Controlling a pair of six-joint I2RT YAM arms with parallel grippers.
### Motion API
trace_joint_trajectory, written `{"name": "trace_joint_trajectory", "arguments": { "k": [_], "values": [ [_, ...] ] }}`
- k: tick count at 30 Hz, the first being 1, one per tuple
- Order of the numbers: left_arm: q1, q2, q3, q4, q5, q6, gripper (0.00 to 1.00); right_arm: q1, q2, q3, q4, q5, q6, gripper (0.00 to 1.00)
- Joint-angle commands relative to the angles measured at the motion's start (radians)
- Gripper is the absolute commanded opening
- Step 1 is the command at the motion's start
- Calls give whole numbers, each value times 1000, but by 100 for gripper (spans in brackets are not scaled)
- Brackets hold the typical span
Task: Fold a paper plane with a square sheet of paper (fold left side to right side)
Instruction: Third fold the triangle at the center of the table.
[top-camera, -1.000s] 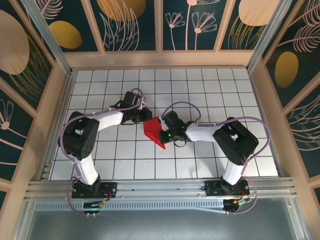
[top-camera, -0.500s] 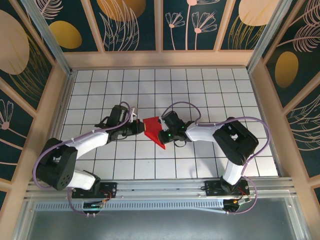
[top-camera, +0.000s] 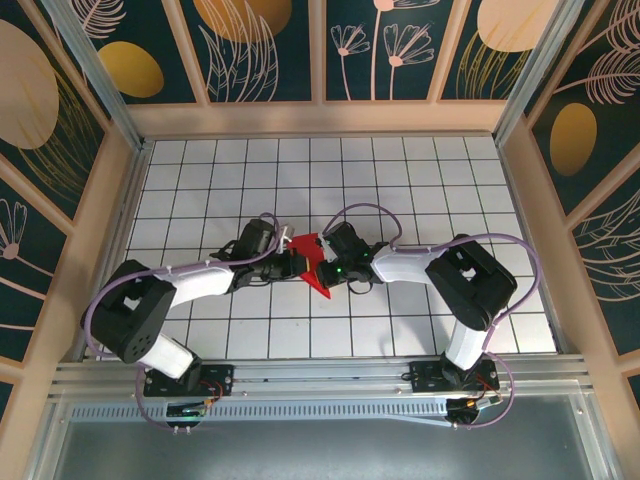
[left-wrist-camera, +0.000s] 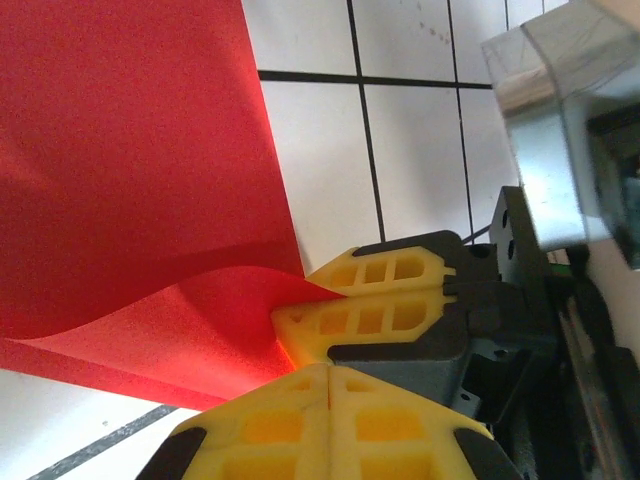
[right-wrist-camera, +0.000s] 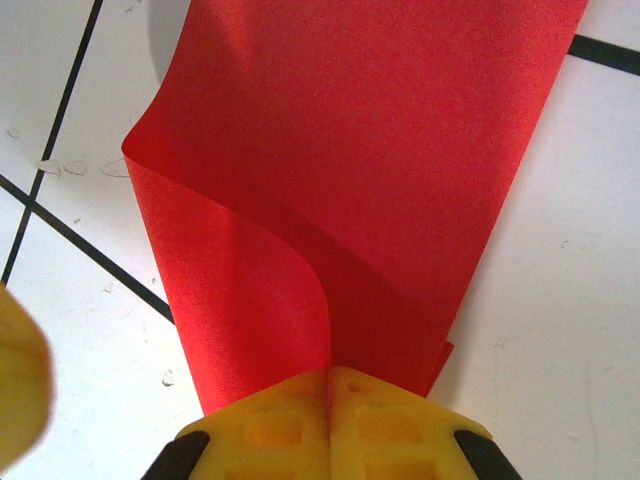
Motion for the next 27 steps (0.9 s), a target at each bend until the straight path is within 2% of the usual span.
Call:
{"name": "trace_joint_trajectory", "arguments": {
  "k": [1, 27],
  "values": [
    [-7, 22, 4, 49, -23, -26, 0, 16, 54, -21, -64, -5, 3, 0],
    [-13, 153, -31, 107, -58, -35, 0, 25, 73, -11, -76, -7, 1, 0]
  ]
}}
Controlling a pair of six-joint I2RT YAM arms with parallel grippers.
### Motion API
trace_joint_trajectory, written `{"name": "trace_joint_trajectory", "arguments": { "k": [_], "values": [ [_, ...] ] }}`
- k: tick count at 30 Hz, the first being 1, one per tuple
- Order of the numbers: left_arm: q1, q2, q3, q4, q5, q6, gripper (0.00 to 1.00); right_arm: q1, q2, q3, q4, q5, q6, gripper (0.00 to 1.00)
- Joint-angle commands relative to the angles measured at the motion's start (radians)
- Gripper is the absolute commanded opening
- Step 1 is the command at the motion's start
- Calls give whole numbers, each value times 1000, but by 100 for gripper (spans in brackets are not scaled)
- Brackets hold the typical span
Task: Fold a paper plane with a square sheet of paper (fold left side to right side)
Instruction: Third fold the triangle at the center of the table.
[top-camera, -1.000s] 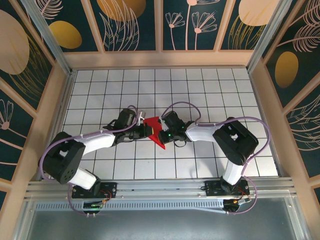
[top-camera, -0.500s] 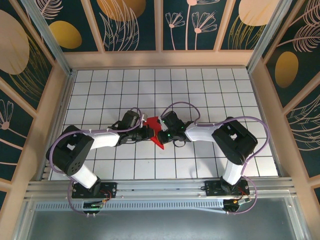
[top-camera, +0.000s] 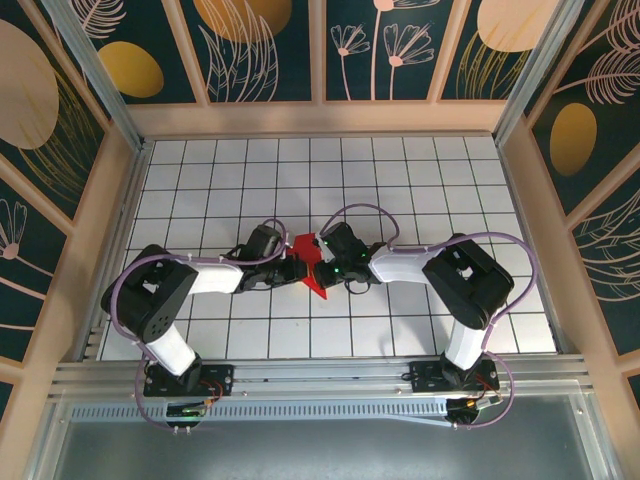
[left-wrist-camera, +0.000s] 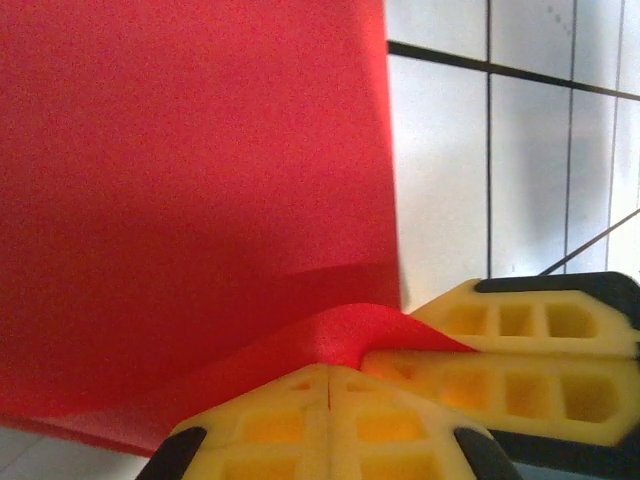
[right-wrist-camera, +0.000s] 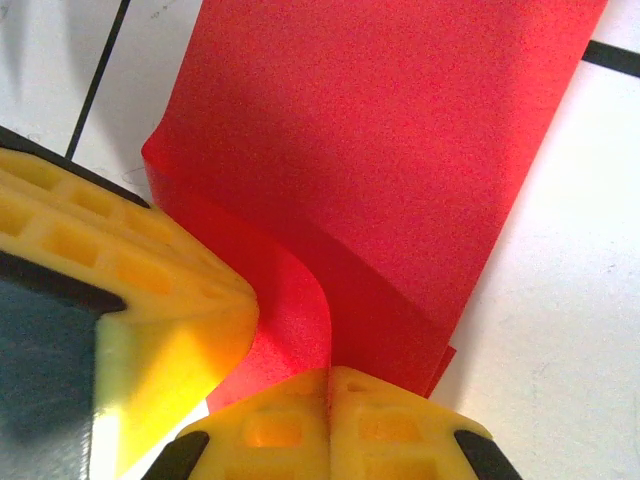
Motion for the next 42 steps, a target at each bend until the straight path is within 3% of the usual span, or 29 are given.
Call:
{"name": "trace_joint_trajectory", "arguments": {
  "k": [1, 14, 28, 32, 35, 40, 42],
  "values": [
    [-4, 19, -21, 36, -9, 1, 0, 15, 58, -19, -96, 1, 2, 0],
    [-4, 72, -32, -20, -65, 27, 0, 11, 31, -2, -97, 3, 12, 0],
    [-4, 97, -45, -43, -81, 28, 0, -33, -132, 31, -143, 35, 53, 37],
    [-5, 95, -45, -41, -80, 29, 0, -57, -214, 11, -193, 35, 73, 41],
    [-5, 94, -43, -40, -79, 29, 0, -62, -268, -4, -215, -13, 82, 37],
    [-5, 90, -41, -42, -81, 30, 0, -57, -277, -40, -175, -209, 151, 4],
    [-5, 89, -41, -43, -84, 29, 0, -44, -254, -58, -132, -266, 193, 0]
  ]
}}
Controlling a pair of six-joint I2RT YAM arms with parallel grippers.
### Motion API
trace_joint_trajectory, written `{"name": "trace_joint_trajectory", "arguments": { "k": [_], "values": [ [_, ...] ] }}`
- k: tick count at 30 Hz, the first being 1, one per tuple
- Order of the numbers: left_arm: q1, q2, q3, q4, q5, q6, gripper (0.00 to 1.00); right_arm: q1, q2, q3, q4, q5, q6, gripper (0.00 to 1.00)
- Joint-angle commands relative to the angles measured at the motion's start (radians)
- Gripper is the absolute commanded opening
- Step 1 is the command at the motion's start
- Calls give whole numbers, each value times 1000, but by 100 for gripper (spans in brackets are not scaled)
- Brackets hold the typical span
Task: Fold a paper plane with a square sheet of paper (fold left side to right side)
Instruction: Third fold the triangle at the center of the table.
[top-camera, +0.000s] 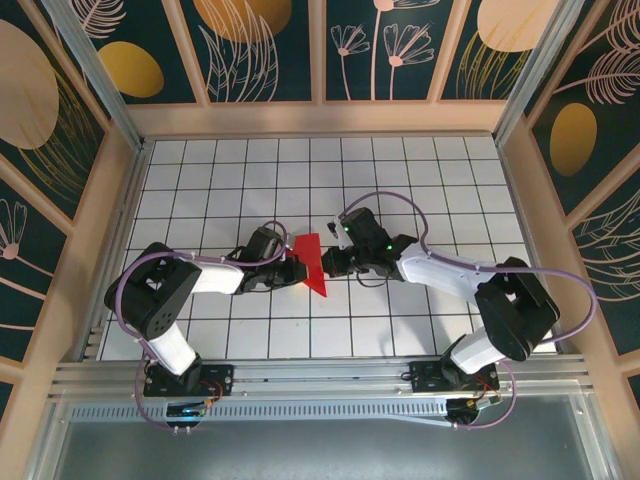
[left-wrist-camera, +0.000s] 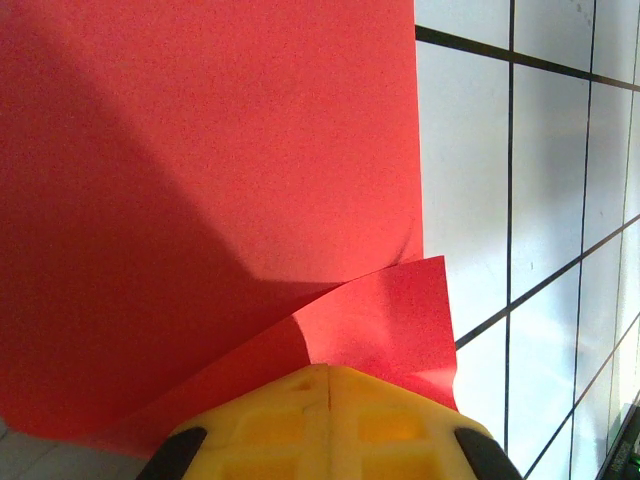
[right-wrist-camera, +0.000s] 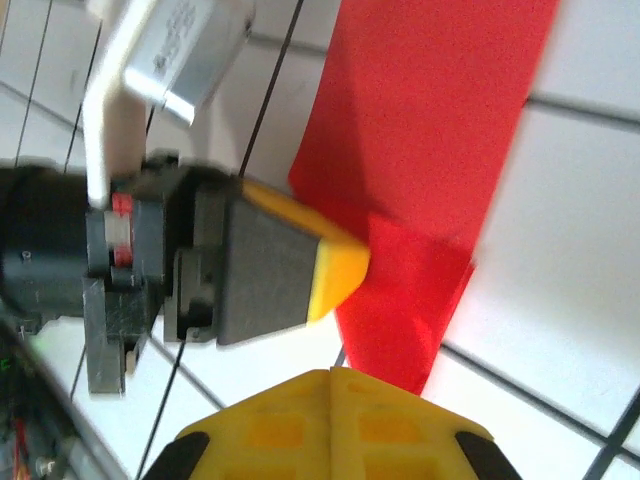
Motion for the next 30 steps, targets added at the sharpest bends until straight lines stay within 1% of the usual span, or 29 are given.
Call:
{"name": "trace_joint_trajectory", "arguments": {
  "k": [1, 6, 11, 30],
  "values": [
    [-5, 66, -30, -69, -84, 23, 0, 24, 35, -40, 42, -143, 81, 0],
    [-4, 62, -31, -70, -86, 22, 0, 55, 123, -41, 95, -138, 125, 0],
    [-5, 65, -31, -70, -83, 24, 0, 62, 170, -41, 117, -131, 146, 0],
    [-5, 66, -31, -71, -82, 26, 0, 46, 190, -82, 134, -95, 193, 0]
  ]
}}
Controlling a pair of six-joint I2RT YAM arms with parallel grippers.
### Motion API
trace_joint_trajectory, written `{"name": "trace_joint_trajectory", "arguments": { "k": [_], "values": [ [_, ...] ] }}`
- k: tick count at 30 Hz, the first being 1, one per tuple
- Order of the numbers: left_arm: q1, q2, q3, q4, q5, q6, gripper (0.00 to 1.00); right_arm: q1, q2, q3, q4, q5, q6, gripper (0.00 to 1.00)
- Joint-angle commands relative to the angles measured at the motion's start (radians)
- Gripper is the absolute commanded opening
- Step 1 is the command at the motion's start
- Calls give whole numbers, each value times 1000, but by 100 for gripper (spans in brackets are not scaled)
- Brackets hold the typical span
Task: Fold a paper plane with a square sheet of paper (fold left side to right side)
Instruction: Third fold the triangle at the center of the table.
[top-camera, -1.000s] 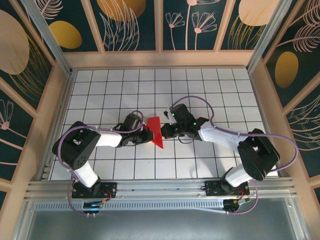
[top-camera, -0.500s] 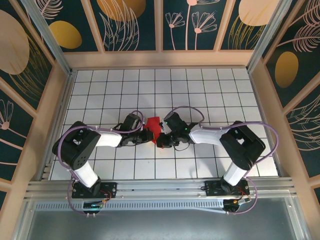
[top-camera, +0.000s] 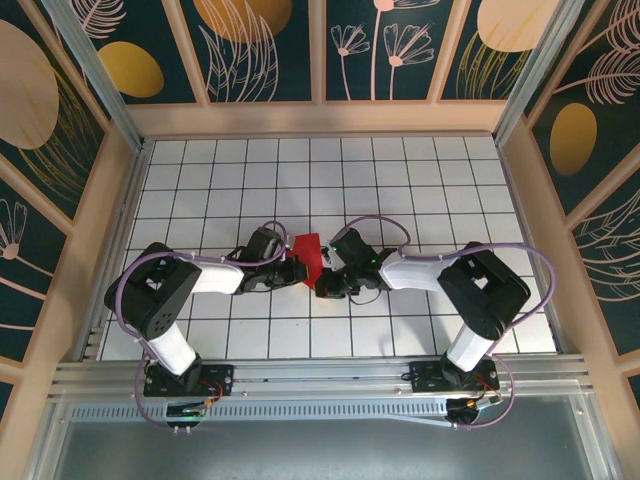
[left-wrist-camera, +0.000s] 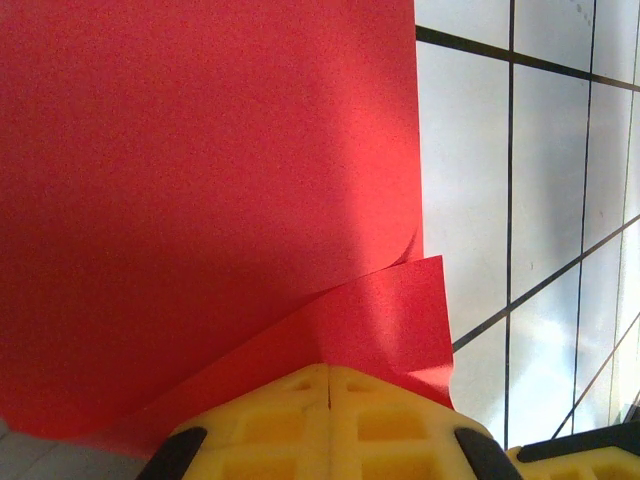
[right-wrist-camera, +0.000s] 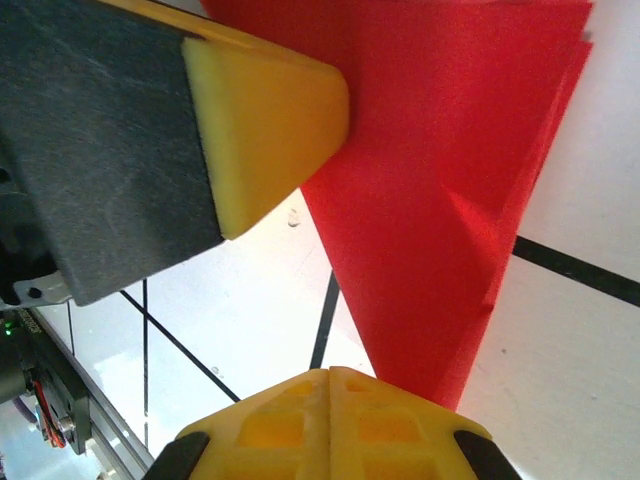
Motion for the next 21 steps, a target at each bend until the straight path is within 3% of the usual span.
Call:
{"name": "trace_joint_trajectory", "arguments": {
  "k": [1, 21],
  "values": [
    [-4, 66, -31, -71, -81, 26, 0, -6, 21, -14, 18, 18, 23, 0],
    [-5, 66, -28, -83, -87, 32, 0, -15, 51, -30, -29, 18, 58, 0]
  ]
}}
